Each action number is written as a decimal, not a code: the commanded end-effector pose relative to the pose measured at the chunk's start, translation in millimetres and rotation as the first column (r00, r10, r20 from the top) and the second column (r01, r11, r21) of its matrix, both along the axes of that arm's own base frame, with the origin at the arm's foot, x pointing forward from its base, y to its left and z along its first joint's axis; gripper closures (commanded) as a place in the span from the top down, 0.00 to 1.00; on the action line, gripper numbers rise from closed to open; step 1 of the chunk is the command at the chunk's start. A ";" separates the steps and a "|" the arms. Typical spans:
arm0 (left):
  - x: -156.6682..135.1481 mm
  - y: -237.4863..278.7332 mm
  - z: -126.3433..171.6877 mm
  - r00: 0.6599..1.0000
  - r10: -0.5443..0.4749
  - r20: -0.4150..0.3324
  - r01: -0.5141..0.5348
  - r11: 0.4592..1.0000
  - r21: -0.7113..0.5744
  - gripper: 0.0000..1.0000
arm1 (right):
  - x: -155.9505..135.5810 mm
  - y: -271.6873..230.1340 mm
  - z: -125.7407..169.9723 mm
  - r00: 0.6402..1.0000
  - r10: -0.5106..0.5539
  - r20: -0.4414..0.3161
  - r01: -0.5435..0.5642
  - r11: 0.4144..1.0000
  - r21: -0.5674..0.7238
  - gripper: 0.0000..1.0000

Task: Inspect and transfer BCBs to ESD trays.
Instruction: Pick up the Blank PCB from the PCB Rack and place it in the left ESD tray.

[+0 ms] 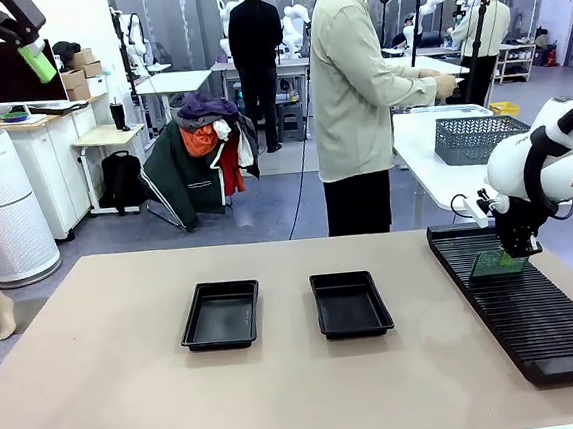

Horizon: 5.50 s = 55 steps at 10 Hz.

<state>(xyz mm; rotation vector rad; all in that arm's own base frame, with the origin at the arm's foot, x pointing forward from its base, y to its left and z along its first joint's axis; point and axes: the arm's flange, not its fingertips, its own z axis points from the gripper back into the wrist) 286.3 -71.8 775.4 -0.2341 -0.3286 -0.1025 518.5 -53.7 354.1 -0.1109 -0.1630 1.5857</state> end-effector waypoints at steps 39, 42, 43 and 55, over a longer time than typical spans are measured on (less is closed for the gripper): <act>0.3 1.3 -0.8 1.000 0.004 -0.002 -0.004 1.000 0.000 1.00 | -74.1 56.9 294.5 0.818 -0.466 -0.337 0.565 0.763 0.315 0.03; 0.3 1.3 -0.8 1.000 0.004 -0.002 -0.004 1.000 0.000 1.00 | -72.5 115.6 254.2 0.640 -0.541 -0.545 0.760 0.550 0.346 0.03; 0.3 1.3 -0.8 1.000 0.004 -0.002 -0.004 1.000 0.000 1.00 | -74.3 128.5 237.9 0.599 -0.546 -0.586 0.795 0.493 0.354 0.03; 0.3 1.3 -0.8 1.000 0.004 -0.002 -0.004 1.000 0.000 1.00 | -87.6 333.7 74.1 0.247 -0.347 -0.905 0.968 0.121 0.218 0.03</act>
